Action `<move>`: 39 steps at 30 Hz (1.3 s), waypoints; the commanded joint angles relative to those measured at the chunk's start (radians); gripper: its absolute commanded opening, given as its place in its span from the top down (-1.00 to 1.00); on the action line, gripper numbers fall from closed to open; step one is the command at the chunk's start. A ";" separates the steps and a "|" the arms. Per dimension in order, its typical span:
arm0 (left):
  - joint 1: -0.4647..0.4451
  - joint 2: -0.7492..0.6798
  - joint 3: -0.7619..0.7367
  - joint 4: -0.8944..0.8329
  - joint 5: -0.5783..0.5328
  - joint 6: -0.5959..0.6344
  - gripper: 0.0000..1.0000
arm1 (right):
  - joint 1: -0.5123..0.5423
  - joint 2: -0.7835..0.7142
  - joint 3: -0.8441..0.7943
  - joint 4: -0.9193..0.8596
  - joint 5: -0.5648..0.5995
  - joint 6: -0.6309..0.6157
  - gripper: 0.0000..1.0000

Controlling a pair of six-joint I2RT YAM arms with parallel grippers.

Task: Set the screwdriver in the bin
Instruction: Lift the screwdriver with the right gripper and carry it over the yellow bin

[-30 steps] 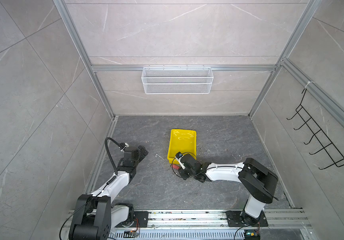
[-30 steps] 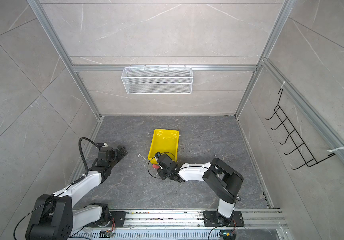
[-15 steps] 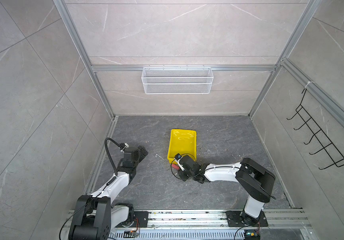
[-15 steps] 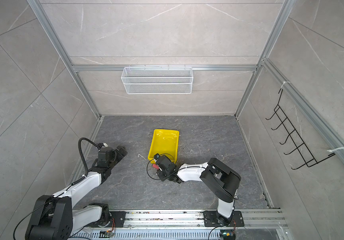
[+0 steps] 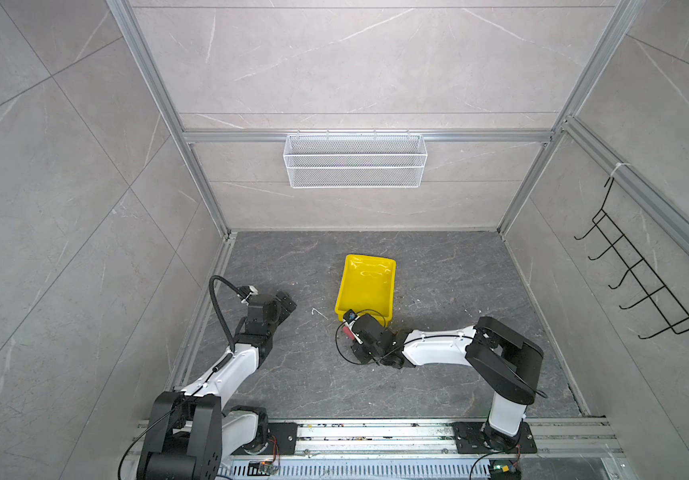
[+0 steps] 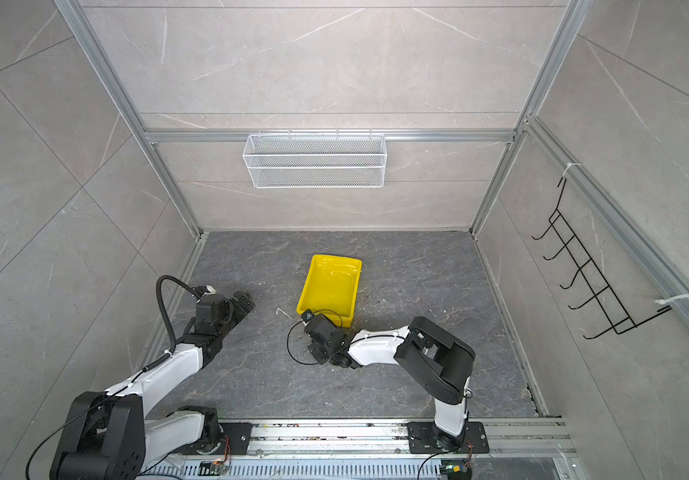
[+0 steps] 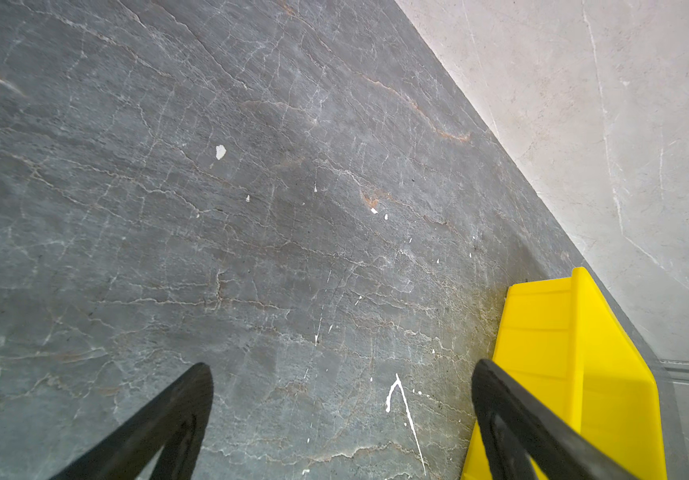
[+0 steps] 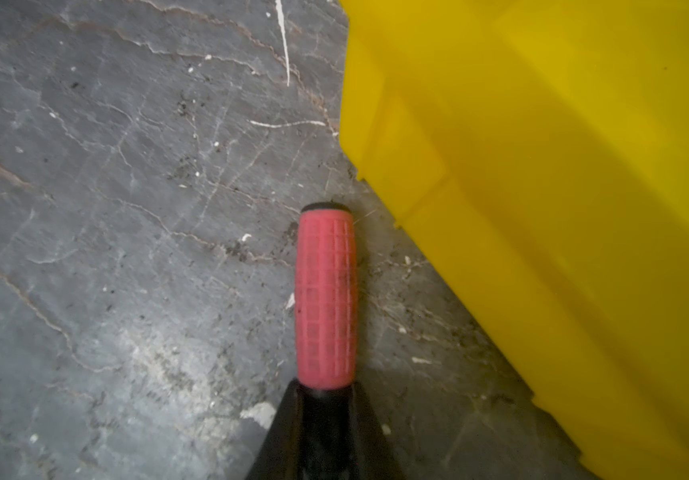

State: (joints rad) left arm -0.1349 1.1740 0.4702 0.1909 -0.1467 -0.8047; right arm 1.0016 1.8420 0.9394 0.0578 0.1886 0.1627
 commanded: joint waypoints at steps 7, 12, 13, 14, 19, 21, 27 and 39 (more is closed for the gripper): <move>0.004 -0.018 0.013 0.005 -0.012 0.004 -0.97 | 0.055 -0.051 -0.010 -0.095 0.069 -0.008 0.82; 0.003 -0.025 0.013 0.002 -0.016 0.005 -0.97 | 0.055 -0.112 -0.012 -0.114 0.084 0.011 0.84; 0.003 -0.024 0.012 0.000 -0.017 0.006 -0.97 | 0.055 -0.118 -0.003 -0.129 0.085 0.010 0.84; 0.004 -0.025 0.014 -0.002 -0.018 0.004 -0.97 | 0.055 -0.124 0.004 -0.142 0.087 0.010 0.84; 0.003 -0.036 0.012 -0.004 -0.018 0.004 -0.97 | 0.055 -0.198 0.010 -0.159 0.119 0.021 0.85; 0.004 -0.039 0.009 -0.003 -0.020 0.004 -0.97 | 0.054 -0.220 0.030 -0.171 0.139 0.029 0.85; 0.003 -0.032 0.014 -0.006 -0.012 -0.001 -0.97 | 0.022 -0.208 0.157 -0.234 0.204 0.036 0.85; 0.003 -0.059 0.009 -0.019 -0.025 0.010 -0.97 | -0.267 0.121 0.538 -0.305 -0.029 0.526 0.83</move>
State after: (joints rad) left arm -0.1349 1.1442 0.4702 0.1631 -0.1551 -0.8047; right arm 0.7563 1.8690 1.4006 -0.1783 0.2379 0.4957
